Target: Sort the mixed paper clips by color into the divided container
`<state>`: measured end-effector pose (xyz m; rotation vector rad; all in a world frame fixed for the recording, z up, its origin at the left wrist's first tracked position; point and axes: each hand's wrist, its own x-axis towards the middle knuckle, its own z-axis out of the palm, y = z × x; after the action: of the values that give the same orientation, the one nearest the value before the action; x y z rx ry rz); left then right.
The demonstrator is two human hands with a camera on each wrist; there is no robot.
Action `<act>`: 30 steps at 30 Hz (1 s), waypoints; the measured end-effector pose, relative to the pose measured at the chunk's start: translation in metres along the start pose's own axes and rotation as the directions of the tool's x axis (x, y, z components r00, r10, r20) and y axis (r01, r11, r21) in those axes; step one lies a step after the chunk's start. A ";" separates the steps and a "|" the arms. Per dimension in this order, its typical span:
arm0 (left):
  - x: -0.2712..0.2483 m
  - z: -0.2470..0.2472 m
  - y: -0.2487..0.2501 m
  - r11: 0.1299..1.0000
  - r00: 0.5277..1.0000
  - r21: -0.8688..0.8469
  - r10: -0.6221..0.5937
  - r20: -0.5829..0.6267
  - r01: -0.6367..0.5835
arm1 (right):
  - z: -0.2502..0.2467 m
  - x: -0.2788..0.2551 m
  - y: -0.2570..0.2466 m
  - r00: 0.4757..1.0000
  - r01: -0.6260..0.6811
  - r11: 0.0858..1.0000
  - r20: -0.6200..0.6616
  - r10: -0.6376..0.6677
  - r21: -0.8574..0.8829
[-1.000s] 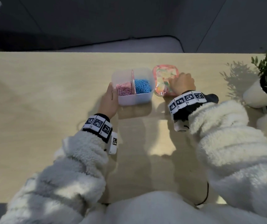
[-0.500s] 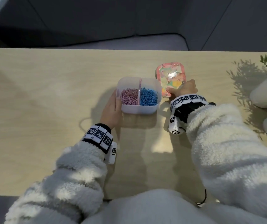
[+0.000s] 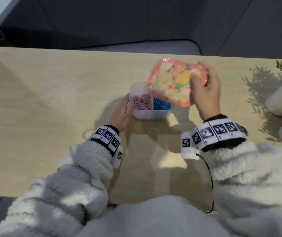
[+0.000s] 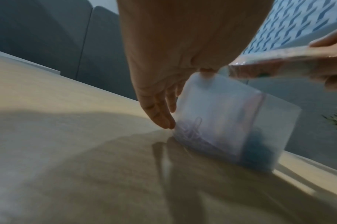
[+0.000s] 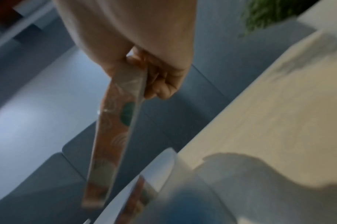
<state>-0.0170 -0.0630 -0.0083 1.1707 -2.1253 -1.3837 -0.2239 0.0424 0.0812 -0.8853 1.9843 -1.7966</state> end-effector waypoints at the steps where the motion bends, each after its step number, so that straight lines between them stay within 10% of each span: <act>1: -0.001 -0.003 0.005 1.000 1.000 -0.006 -0.030 0.009 0.030 | 0.011 0.001 0.004 0.995 -0.053 0.998 0.081 0.055 -0.019; 9: 0.023 -0.009 0.048 0.945 0.999 -0.325 -0.040 -0.003 0.037 | 0.045 0.022 0.042 0.940 -0.206 0.951 0.222 0.258 -0.232; 23: 0.041 0.001 0.050 0.849 0.970 -0.477 -0.240 0.030 0.225 | 0.044 0.016 0.054 0.959 -0.178 0.890 0.128 0.252 -0.420; 30: 0.038 0.008 0.047 0.885 0.985 -0.447 -0.168 -0.050 0.128 | 0.047 0.012 0.056 0.975 -0.116 0.897 0.125 0.185 -0.427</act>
<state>-0.0663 -0.0795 0.0231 1.1924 -1.5651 -1.7316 -0.2170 -0.0005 0.0218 -0.9314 2.2965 -1.1901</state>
